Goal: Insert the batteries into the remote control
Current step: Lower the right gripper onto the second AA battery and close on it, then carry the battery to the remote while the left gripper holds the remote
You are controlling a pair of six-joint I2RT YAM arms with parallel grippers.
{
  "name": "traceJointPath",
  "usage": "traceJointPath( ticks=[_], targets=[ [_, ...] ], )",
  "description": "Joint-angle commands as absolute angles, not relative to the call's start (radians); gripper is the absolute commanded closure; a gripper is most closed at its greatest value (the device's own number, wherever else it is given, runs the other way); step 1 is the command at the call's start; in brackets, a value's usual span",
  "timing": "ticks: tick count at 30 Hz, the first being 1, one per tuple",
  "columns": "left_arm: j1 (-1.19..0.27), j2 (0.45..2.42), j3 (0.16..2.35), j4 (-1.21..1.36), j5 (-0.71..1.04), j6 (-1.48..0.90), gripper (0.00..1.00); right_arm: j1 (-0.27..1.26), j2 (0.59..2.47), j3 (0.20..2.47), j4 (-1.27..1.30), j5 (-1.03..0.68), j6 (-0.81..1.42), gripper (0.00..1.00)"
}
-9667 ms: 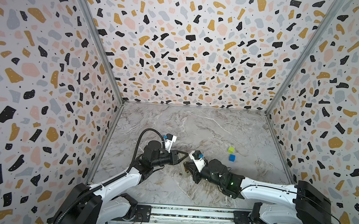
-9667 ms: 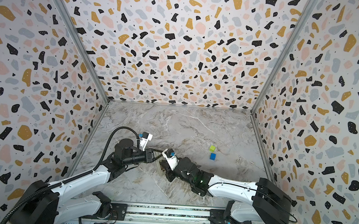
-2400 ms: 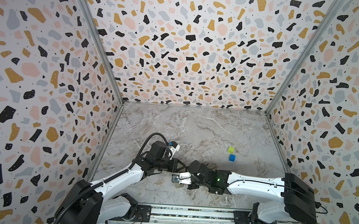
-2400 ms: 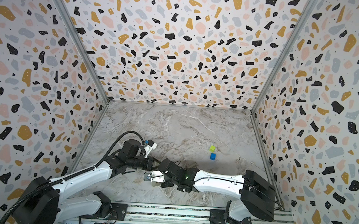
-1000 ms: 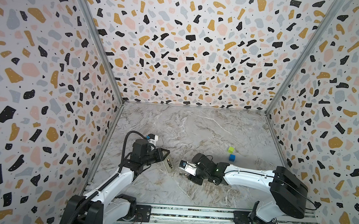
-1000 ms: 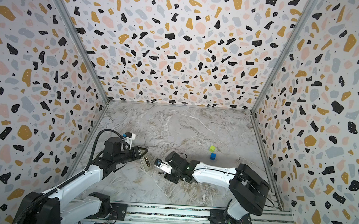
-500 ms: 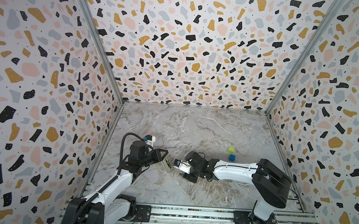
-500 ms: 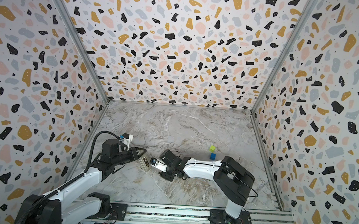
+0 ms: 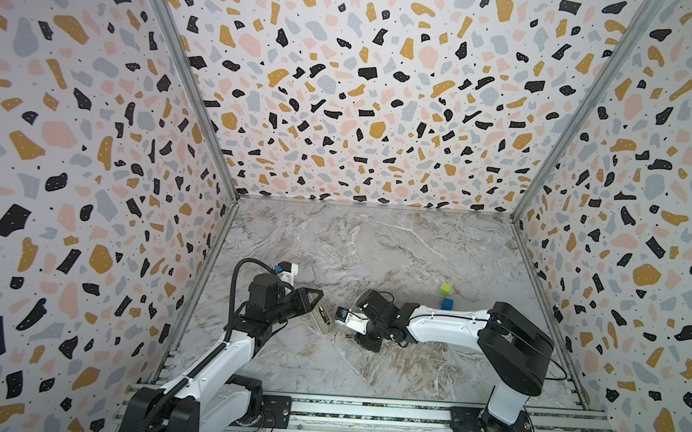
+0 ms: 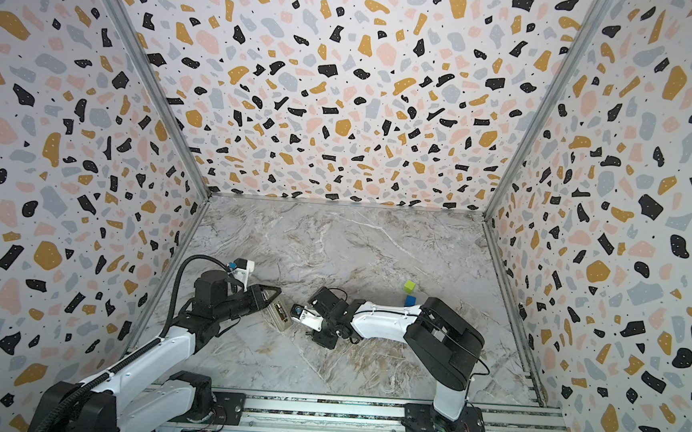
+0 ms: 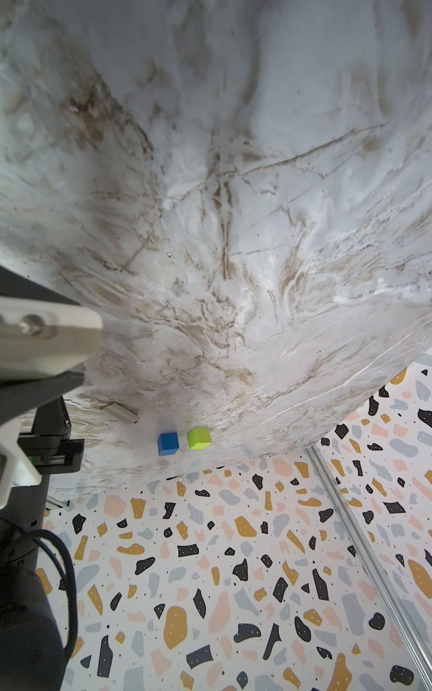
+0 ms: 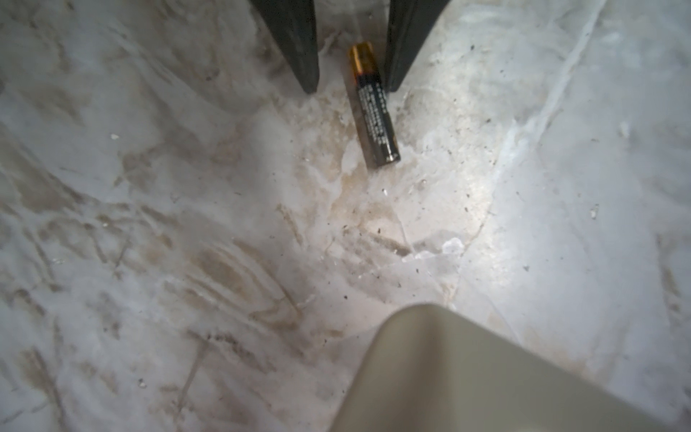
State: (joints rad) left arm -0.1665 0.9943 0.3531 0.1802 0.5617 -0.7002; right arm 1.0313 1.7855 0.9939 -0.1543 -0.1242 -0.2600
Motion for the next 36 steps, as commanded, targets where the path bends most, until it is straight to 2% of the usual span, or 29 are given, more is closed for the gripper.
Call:
traceJointPath(
  ticks=[1, 12, 19, 24, 30, 36],
  targets=[
    [-0.161, 0.976, 0.342, 0.221, 0.557, -0.703, 1.0, 1.03, 1.801, 1.017, -0.217, -0.142, -0.276, 0.75],
    [-0.161, 0.962, 0.32, 0.288, 0.57, -0.732, 1.0, 1.028, 1.745, 0.971, -0.213, -0.145, -0.257, 1.0],
    [-0.187, 0.962, 0.205, 0.584, 0.605, -0.919, 1.0, 1.029, 1.557, 0.932, -0.22, -0.127, -0.156, 1.0],
    [-0.338, 0.971, 0.155, 0.762, 0.481, -1.008, 1.0, 1.03, 1.419, 0.962, -0.263, -0.102, -0.058, 1.0],
    [-0.484, 1.022, 0.114, 0.951, 0.327, -1.106, 1.0, 1.044, 1.427, 1.034, -0.317, -0.063, 0.013, 1.0],
    [-0.549, 1.022, 0.104, 0.98, 0.24, -1.118, 1.0, 1.082, 1.476, 1.082, -0.37, -0.02, 0.035, 1.0]
  ],
)
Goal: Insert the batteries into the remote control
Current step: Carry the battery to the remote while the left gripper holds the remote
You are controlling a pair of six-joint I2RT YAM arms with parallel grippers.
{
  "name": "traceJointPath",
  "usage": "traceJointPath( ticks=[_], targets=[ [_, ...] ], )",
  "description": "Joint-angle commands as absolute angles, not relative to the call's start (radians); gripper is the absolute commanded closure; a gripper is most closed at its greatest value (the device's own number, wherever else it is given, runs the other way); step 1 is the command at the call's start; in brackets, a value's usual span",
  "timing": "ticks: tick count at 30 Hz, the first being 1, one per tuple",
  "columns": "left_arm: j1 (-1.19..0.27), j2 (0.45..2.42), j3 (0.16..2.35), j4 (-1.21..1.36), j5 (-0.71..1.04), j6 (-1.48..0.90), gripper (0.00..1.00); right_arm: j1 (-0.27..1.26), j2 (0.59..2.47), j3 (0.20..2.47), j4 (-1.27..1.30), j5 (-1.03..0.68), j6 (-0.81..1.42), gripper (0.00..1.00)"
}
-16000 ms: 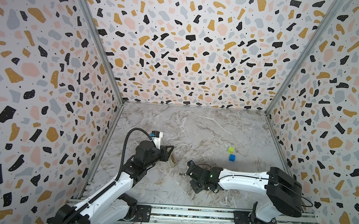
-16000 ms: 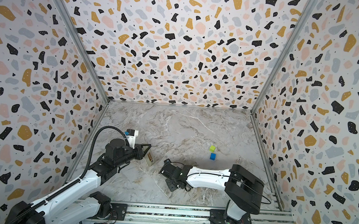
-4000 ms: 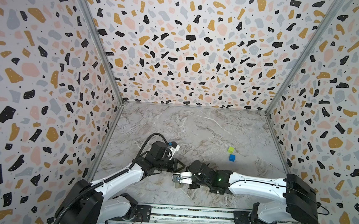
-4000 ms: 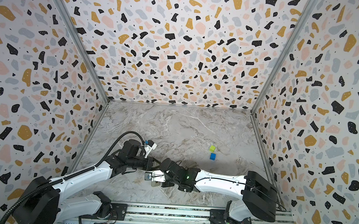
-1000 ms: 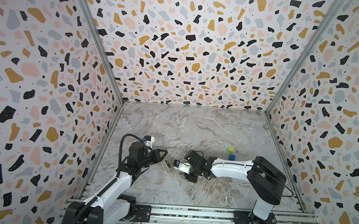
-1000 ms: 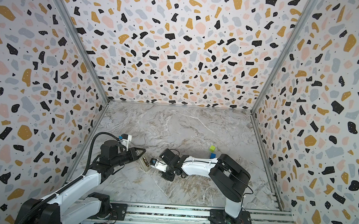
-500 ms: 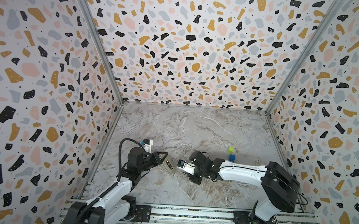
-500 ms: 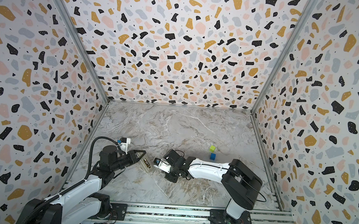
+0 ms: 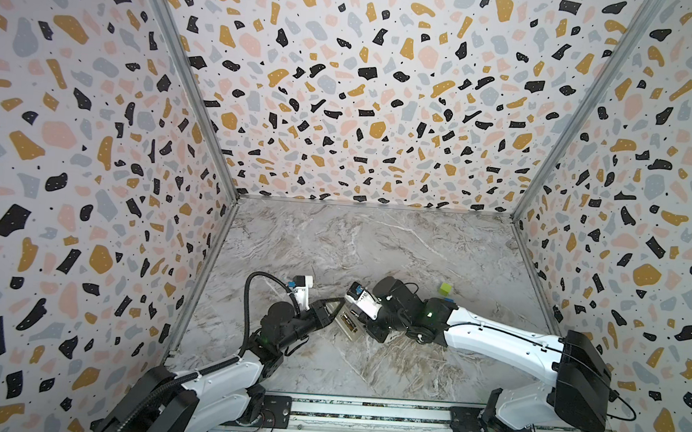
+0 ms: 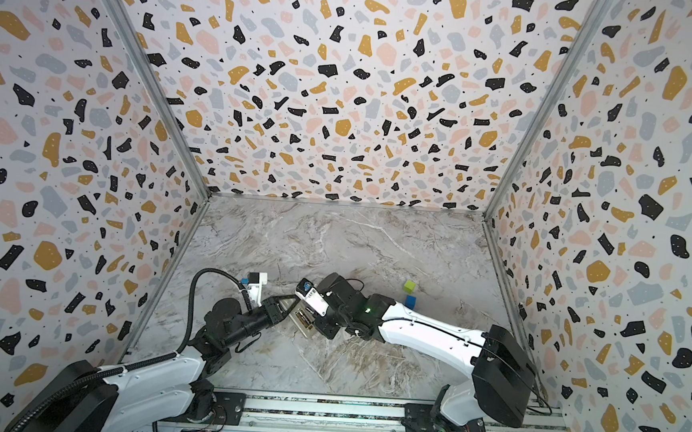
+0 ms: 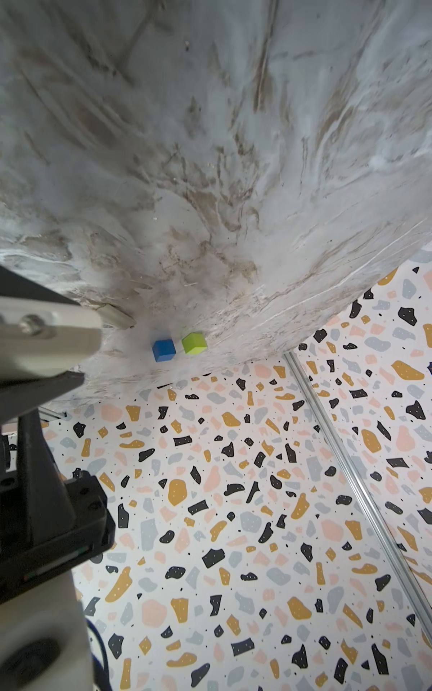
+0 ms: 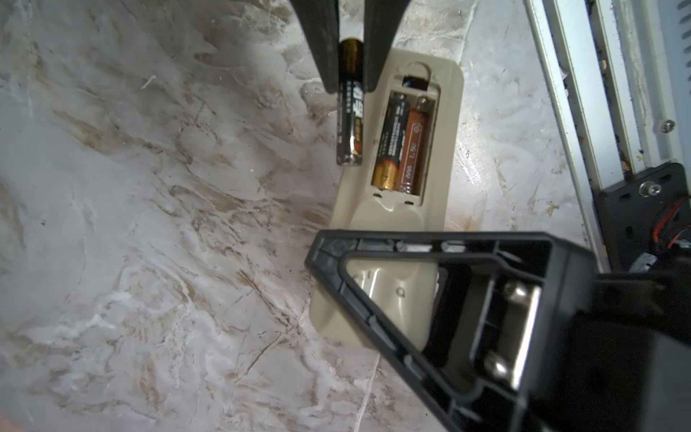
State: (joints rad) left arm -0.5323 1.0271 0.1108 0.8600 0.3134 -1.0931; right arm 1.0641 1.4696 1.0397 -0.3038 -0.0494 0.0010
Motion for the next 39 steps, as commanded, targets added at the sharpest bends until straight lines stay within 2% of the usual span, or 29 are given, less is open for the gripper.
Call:
traceJointPath(
  ticks=[1, 29, 39],
  targets=[
    [-0.552, 1.022, 0.103, 0.977, 0.236, -1.117, 1.0, 1.088, 1.479, 1.087, -0.373, -0.018, 0.034, 1.0],
    [-0.563, 1.025, 0.095, 0.977, 0.246, -1.106, 1.0, 1.124, 1.605, 1.19, -0.406, -0.002, 0.06, 1.0],
    [-0.565, 1.082, 0.088, 1.074, 0.292, -1.151, 1.0, 1.13, 1.595, 1.189, -0.4, -0.02, 0.054, 0.85]
  ],
)
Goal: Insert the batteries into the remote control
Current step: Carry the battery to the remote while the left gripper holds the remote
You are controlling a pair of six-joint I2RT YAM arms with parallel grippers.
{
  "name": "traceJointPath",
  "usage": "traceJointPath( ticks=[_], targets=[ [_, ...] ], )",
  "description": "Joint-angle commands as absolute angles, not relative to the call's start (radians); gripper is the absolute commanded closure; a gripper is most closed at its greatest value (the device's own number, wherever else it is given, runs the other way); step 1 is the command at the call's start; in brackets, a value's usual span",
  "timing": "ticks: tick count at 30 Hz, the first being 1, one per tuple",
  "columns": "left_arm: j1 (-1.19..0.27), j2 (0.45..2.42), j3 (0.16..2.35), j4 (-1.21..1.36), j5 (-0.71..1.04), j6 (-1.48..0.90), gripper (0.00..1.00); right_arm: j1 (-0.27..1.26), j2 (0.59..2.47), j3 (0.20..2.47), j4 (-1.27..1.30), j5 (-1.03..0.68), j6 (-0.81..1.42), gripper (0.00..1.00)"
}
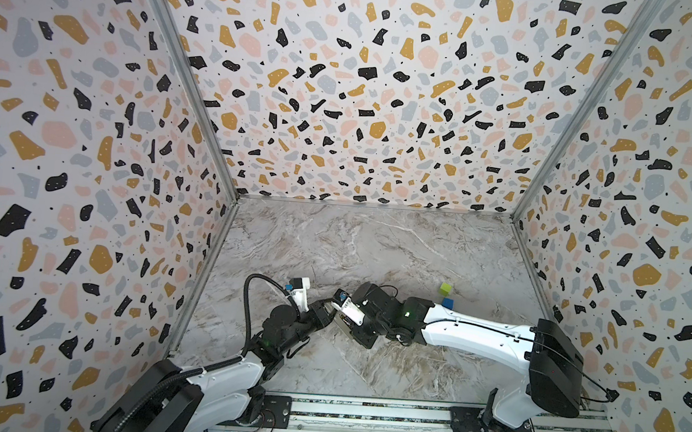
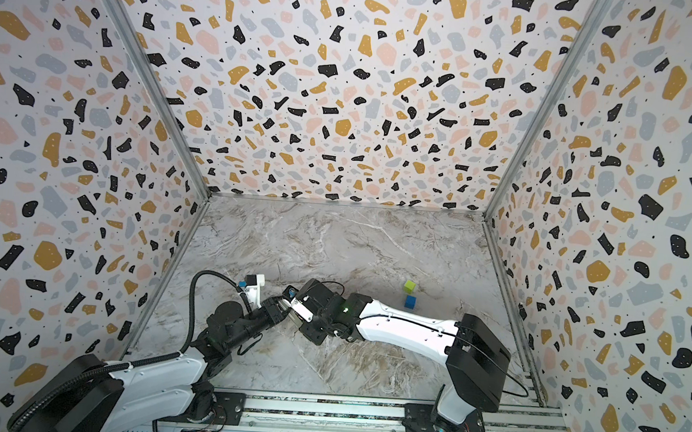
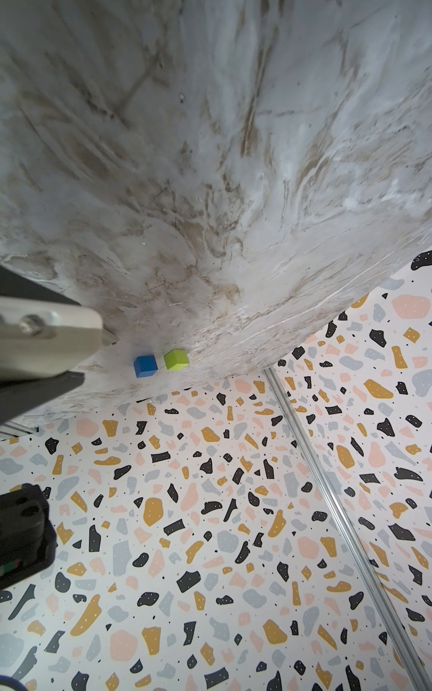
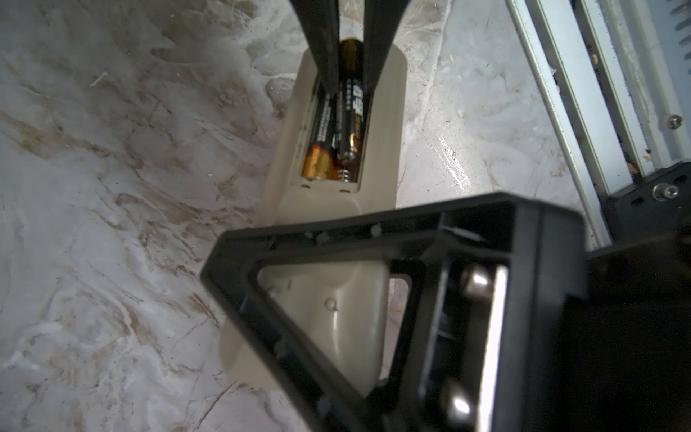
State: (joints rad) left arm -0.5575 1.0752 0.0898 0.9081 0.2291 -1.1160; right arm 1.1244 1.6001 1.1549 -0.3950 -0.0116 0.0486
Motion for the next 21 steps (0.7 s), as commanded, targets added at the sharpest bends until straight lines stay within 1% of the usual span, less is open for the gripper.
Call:
traceJointPath(
  ticks=[1, 6, 15, 18, 21],
  targets=[
    [-0.565, 1.092, 0.083, 1.095, 0.296, -1.162, 1.0, 1.132, 1.591, 1.186, -0.399, -0.02, 0.051, 0.83],
    [-0.564, 1.126, 0.069, 1.146, 0.297, -1.187, 1.0, 1.134, 1.57, 1.178, -0.399, -0.016, 0.052, 0.73],
    [-0.565, 1.135, 0.076, 1.141, 0.305, -1.188, 1.0, 1.142, 1.53, 1.17, -0.396, -0.02, 0.044, 0.61],
    [-0.565, 1.145, 0.083, 1.122, 0.314, -1.18, 1.0, 1.147, 1.508, 1.168, -0.383, -0.049, 0.035, 0.59],
    [-0.565, 1.162, 0.089, 1.118, 0.325, -1.175, 1.0, 1.15, 1.487, 1.166, -0.372, -0.07, 0.025, 0.58]
  ],
)
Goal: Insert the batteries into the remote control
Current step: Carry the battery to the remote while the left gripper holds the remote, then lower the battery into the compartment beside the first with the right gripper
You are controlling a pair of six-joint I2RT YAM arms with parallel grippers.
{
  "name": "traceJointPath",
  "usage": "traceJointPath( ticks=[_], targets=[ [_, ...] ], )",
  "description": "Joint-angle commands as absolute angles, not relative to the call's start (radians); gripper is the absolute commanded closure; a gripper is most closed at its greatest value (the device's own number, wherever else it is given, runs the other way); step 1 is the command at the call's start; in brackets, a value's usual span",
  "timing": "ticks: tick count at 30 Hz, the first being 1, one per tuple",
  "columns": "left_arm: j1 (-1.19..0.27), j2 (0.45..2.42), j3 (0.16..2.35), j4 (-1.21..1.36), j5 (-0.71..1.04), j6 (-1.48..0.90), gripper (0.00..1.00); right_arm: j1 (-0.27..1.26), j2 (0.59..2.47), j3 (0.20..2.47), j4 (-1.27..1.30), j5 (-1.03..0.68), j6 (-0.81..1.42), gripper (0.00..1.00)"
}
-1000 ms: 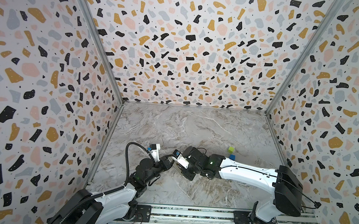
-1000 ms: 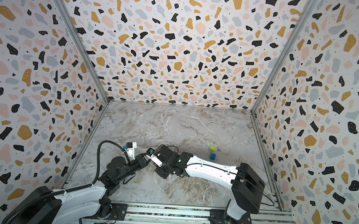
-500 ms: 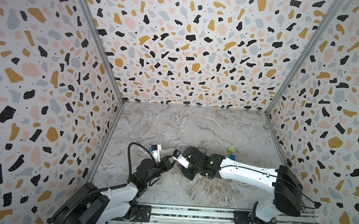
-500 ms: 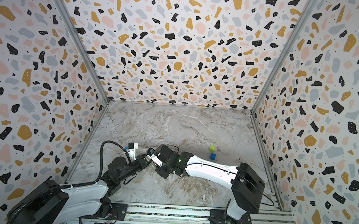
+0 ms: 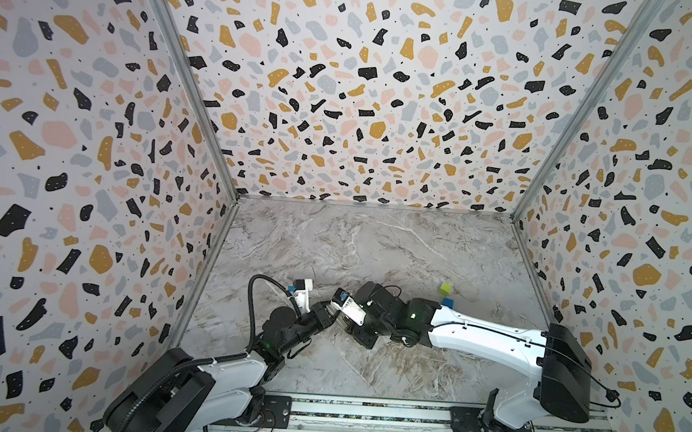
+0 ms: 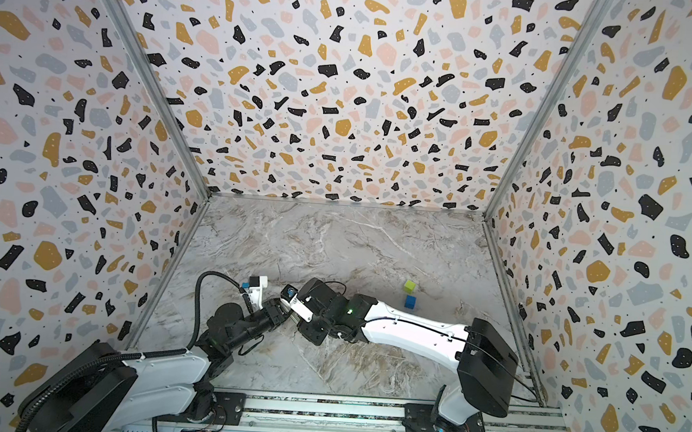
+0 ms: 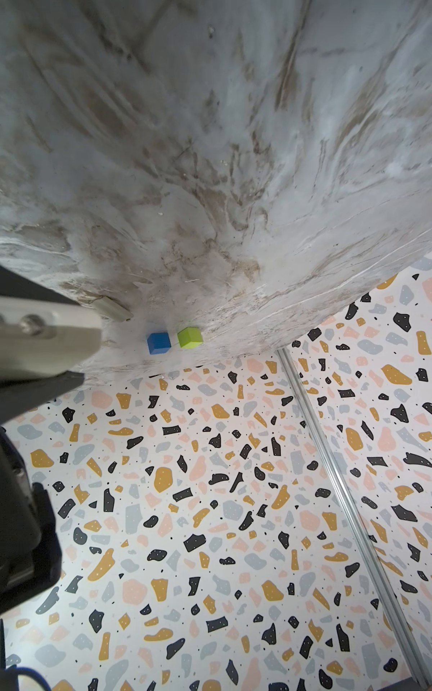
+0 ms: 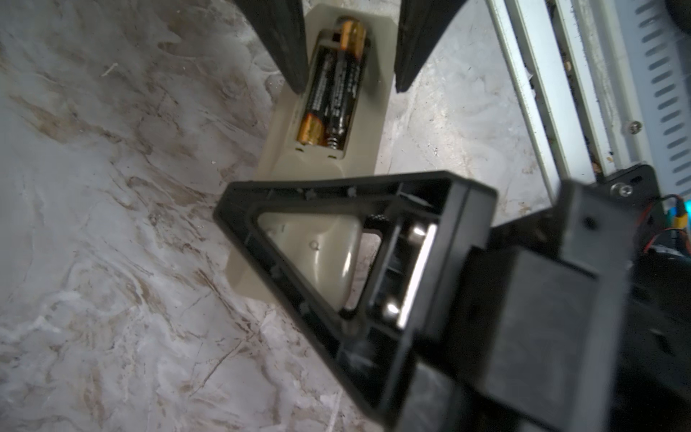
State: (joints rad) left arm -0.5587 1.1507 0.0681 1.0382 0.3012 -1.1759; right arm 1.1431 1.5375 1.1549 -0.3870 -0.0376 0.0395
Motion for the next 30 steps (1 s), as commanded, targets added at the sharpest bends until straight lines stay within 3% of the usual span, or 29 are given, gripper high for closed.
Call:
traceJointPath(
  ticks=[1, 19, 30],
  targets=[
    [-0.565, 1.169, 0.092, 1.117, 0.331, -1.175, 1.0, 1.152, 1.478, 1.164, -0.369, -0.073, 0.019, 0.58],
    [-0.564, 1.16, 0.208, 0.928, 0.599, -1.068, 1.0, 1.216, 1.156, 0.904, -0.336, -0.05, -0.245, 0.61],
    [-0.565, 1.133, 0.234, 0.866, 0.675, -1.037, 1.0, 1.227, 1.153, 0.851, -0.277, -0.031, -0.341, 0.68]
  ],
)
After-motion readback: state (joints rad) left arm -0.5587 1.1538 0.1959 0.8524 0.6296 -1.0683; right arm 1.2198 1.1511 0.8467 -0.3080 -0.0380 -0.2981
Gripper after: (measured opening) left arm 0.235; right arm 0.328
